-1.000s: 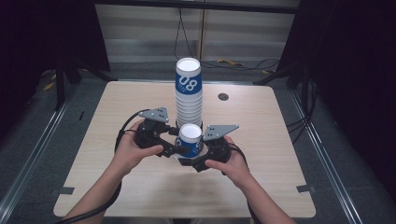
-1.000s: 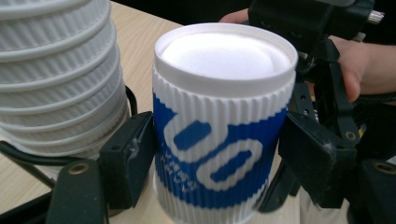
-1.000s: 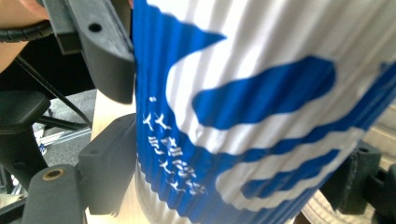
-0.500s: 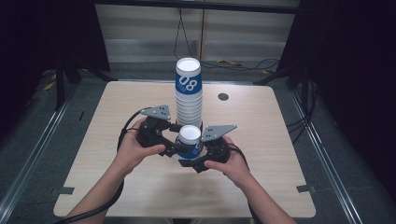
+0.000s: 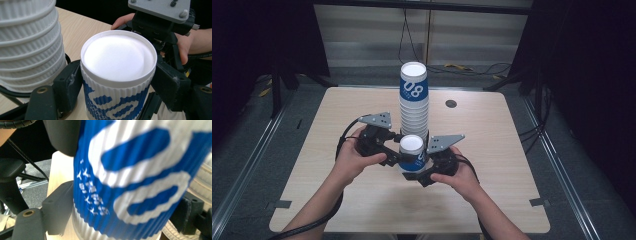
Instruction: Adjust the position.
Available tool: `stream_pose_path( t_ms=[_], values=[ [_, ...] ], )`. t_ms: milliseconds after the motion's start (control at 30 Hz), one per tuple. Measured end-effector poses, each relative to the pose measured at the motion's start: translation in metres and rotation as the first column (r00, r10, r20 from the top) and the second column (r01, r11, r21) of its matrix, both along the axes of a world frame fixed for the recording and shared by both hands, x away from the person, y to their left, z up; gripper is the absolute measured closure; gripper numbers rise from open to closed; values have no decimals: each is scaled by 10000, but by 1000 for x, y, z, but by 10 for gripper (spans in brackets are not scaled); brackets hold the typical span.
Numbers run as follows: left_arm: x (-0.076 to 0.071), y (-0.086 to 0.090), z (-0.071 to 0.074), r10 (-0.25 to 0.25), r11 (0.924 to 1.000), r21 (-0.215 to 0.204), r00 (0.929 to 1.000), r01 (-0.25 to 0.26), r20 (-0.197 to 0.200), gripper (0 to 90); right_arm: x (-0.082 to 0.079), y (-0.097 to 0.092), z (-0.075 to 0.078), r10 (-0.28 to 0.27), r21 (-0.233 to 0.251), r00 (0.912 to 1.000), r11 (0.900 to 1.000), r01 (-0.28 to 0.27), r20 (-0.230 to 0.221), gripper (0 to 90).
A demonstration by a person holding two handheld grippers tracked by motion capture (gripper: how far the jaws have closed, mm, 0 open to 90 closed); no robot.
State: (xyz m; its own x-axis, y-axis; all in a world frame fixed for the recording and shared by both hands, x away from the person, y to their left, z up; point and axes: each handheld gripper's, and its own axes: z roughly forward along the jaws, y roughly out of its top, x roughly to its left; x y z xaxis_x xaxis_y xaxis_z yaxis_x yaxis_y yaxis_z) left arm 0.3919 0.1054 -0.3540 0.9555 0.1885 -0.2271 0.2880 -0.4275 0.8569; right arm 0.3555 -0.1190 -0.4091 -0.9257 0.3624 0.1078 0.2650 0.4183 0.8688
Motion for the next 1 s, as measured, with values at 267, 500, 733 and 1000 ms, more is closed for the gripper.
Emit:
stream_pose_path(
  t_ms=[267, 500, 733, 1000],
  values=[
    [1, 12, -5, 65, 9999, -137, 9996, -69, -271, 280, 0, 0, -1, 63, -27, 10000, 10000, -63, 50, 175],
    [1, 14, -10, 12, 9998, -210, 9995, -19, -330, 278, -1, 1, -1, 127, -294, 9999, 9995, -125, 60, 176],
    [-2, 19, -17, 204, 9998, 6, 9993, -204, -297, 172, -1, -4, -1, 48, -763, 10000, 9971, -44, 54, 176],
    [-8, 22, -31, 273, 9982, 541, 9996, -273, 9, 161, 1, -6, -5, 93, -1534, 9999, 9881, -107, -98, 176]
  ],
)
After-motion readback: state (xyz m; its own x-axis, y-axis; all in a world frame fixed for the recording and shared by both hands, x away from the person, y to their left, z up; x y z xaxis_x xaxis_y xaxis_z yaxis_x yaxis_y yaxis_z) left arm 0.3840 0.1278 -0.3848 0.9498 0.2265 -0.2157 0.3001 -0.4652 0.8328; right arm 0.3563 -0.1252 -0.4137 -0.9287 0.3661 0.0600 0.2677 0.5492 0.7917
